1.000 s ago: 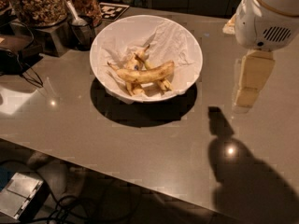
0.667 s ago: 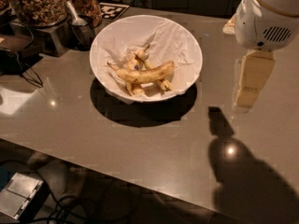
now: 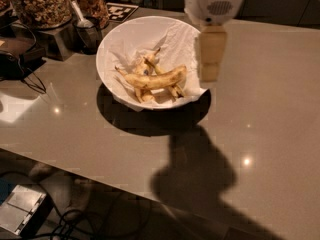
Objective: Pick banana from white bowl
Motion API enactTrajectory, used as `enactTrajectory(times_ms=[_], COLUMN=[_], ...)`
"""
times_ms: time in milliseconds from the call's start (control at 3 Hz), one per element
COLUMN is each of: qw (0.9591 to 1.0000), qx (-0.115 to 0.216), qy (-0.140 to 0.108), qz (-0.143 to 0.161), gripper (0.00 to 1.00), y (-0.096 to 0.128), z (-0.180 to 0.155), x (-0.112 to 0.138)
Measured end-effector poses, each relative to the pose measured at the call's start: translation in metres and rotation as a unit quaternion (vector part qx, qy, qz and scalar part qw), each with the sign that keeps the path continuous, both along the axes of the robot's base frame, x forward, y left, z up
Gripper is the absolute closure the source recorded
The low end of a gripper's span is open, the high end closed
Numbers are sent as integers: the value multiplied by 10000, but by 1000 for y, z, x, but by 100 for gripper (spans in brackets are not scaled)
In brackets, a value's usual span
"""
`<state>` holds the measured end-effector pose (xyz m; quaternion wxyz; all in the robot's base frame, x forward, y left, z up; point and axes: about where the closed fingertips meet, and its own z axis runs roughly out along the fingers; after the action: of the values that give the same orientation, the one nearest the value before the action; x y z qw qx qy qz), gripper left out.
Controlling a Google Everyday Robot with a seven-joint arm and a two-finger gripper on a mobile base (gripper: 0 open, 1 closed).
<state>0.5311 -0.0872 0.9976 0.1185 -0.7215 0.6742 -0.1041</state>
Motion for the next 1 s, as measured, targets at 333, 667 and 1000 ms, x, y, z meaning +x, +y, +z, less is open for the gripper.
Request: enactTrajectory(times_ms=[333, 667, 1000], qw=[9992, 9981, 9969], qx=[-178, -239, -251], qy=[17, 103, 246], qz=[347, 565, 702], gripper=[4, 19, 35], y=[34, 57, 72], z=[-6, -16, -29], x=[26, 46, 60])
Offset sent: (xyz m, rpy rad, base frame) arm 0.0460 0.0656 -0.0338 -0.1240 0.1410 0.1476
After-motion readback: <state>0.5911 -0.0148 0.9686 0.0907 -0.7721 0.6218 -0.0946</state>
